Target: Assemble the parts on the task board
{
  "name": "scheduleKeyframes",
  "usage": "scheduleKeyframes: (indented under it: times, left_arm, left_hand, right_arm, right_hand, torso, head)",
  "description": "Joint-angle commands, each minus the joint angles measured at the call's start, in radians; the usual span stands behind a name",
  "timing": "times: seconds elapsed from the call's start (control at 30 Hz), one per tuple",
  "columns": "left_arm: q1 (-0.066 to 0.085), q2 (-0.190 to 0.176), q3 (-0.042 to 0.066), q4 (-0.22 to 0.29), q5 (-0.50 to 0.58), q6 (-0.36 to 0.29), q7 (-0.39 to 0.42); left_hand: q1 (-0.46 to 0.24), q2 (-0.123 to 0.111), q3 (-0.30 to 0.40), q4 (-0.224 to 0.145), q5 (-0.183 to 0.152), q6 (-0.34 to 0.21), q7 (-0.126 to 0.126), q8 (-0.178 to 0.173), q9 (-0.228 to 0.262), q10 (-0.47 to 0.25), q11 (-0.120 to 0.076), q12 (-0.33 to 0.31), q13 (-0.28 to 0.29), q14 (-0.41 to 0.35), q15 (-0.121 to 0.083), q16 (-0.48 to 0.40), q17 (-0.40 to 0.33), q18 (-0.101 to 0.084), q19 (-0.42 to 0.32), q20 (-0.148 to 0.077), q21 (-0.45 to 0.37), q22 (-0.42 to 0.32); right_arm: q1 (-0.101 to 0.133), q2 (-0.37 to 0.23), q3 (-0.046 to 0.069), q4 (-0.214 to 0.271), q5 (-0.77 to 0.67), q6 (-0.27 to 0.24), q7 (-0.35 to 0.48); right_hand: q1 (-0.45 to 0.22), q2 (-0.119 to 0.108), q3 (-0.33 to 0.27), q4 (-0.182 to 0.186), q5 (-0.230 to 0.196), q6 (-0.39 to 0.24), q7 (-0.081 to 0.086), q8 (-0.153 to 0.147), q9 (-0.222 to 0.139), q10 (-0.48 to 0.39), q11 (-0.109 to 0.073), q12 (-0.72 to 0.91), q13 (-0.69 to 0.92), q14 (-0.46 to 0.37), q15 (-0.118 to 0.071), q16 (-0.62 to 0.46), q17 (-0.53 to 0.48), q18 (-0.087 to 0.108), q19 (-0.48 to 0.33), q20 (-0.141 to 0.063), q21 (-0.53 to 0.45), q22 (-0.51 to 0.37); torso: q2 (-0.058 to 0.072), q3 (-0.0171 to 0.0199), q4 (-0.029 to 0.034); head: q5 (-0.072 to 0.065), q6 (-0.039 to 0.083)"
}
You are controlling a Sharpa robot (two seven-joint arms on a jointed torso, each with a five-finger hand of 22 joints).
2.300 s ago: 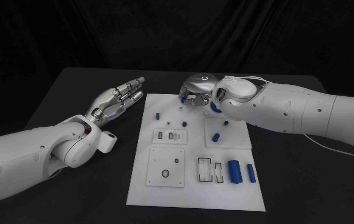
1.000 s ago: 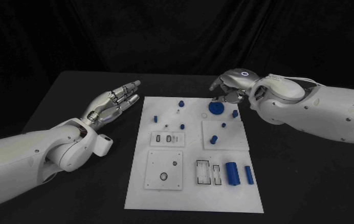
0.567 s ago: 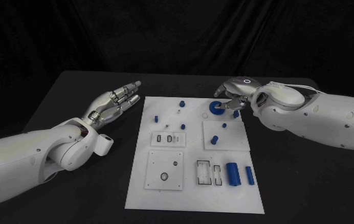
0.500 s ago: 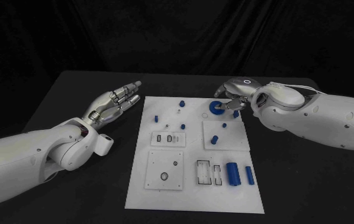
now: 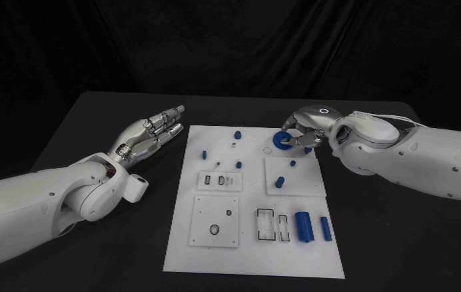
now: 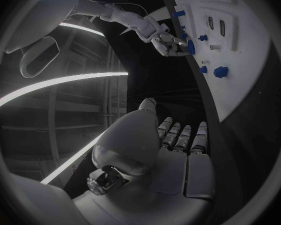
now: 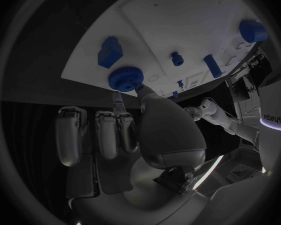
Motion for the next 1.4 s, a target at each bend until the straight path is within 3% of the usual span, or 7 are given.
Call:
scheduleKeyframes:
  times: [0.03,0.7,0.73,0.9,1.1,1.2,1.4]
  left_arm:
    - [-0.001,0.001,0.001,0.0,0.0,0.014,0.009]
    - [-0.002,0.002,0.001,-0.002,0.0,0.022,0.004]
    - [-0.002,0.002,0.001,-0.002,0.0,0.022,0.003]
    - [-0.002,0.002,0.001,-0.003,0.0,0.024,0.003]
    - [-0.003,0.003,0.001,-0.004,0.0,0.026,0.002]
    - [-0.003,0.002,0.001,-0.004,0.0,0.026,0.002]
    - [-0.003,-0.003,0.001,-0.001,0.0,0.025,0.0]
  left_hand:
    - [0.01,0.003,0.006,0.002,0.004,-0.007,0.003,0.001,0.0,0.001,0.009,-0.002,0.0,0.0,0.007,0.0,-0.001,0.012,0.001,0.008,0.004,0.0]
    - [0.01,0.003,0.007,0.002,0.004,-0.006,0.004,0.001,0.0,0.0,0.01,-0.002,0.0,0.0,0.008,0.0,-0.001,0.012,0.002,0.009,0.004,0.0]
    - [0.01,0.003,0.007,0.002,0.004,-0.006,0.004,0.001,0.0,0.0,0.01,-0.002,0.0,0.0,0.008,0.0,-0.001,0.012,0.002,0.009,0.004,0.0]
    - [0.011,0.003,0.008,0.001,0.005,-0.005,0.005,0.002,0.0,0.0,0.011,-0.002,0.0,0.001,0.01,0.0,0.0,0.012,0.002,0.01,0.004,0.0]
    - [0.011,0.003,0.009,0.001,0.006,-0.006,0.006,0.002,0.0,0.001,0.012,-0.001,0.001,0.001,0.01,0.0,0.0,0.012,0.002,0.01,0.004,0.0]
    - [0.011,0.003,0.009,0.001,0.006,-0.006,0.006,0.002,0.0,0.001,0.012,-0.001,0.001,0.001,0.01,0.0,0.0,0.012,0.002,0.01,0.004,0.0]
    - [0.011,0.003,0.009,0.001,0.006,-0.006,0.006,0.002,0.0,0.001,0.012,-0.001,0.001,0.001,0.01,0.0,0.0,0.012,0.002,0.01,0.004,0.0]
  right_arm:
    - [-0.006,-0.004,-0.001,0.005,-0.003,0.029,-0.024]
    - [-0.031,0.008,-0.001,-0.016,-0.003,0.05,-0.018]
    - [-0.031,0.008,-0.001,-0.017,-0.003,0.049,-0.016]
    - [-0.034,0.008,-0.001,-0.021,-0.003,0.027,0.004]
    - [-0.035,0.007,-0.001,-0.016,-0.003,-0.015,0.034]
    - [-0.035,0.005,-0.001,-0.007,-0.003,-0.04,0.045]
    - [-0.021,0.003,0.0,0.019,-0.003,-0.075,0.053]
  right_hand:
    - [-0.005,0.002,0.001,0.001,-0.005,0.007,0.0,0.005,0.002,0.102,0.008,0.002,0.263,0.107,0.006,0.002,0.263,-0.007,0.051,0.004,-0.005,0.231]
    - [-0.001,0.002,0.002,-0.005,-0.035,0.021,0.008,0.006,0.005,0.102,0.017,0.002,0.263,0.107,0.014,0.002,0.263,0.003,0.028,0.012,-0.043,0.217]
    - [0.005,0.003,0.005,-0.01,-0.028,0.026,0.008,0.008,0.007,0.102,0.017,0.002,0.263,0.107,0.014,0.002,0.263,0.003,0.028,0.012,-0.044,0.217]
    - [0.056,0.015,0.051,-0.049,0.155,0.096,0.0,0.037,0.031,0.102,0.018,0.002,0.263,0.107,0.014,0.002,0.263,0.004,0.026,0.013,-0.049,0.216]
    - [0.095,0.008,0.089,-0.089,0.247,0.172,-0.014,0.074,0.069,0.102,0.013,0.002,0.263,0.107,0.009,0.002,0.263,0.002,0.033,0.008,-0.04,0.22]
    - [0.095,0.003,0.097,-0.093,0.27,0.175,-0.013,0.075,0.078,0.102,0.013,0.002,0.263,0.107,0.009,0.002,0.263,0.0,0.038,0.007,-0.033,0.222]
    - [0.079,-0.002,0.097,-0.086,0.242,0.188,-0.02,0.08,0.093,0.102,0.008,0.002,0.263,0.107,0.005,0.002,0.263,-0.006,0.051,0.005,-0.012,0.23]
  torso:
    - [0.0,0.0001,-0.0008]
    - [0.0,0.0005,-0.0002]
    - [0.0,0.0004,-0.0004]
    - [0.0,-0.0002,-0.0008]
    - [-0.001,0.0001,0.0]
    - [-0.002,-0.0007,0.0011]
    - [-0.002,-0.0021,0.0008]
  head:
    - [0.001,-0.001]
    - [0.005,-0.011]
    - [0.005,-0.011]
    - [0.005,-0.013]
    - [0.004,-0.013]
    - [0.007,-0.011]
    - [0.012,-0.012]
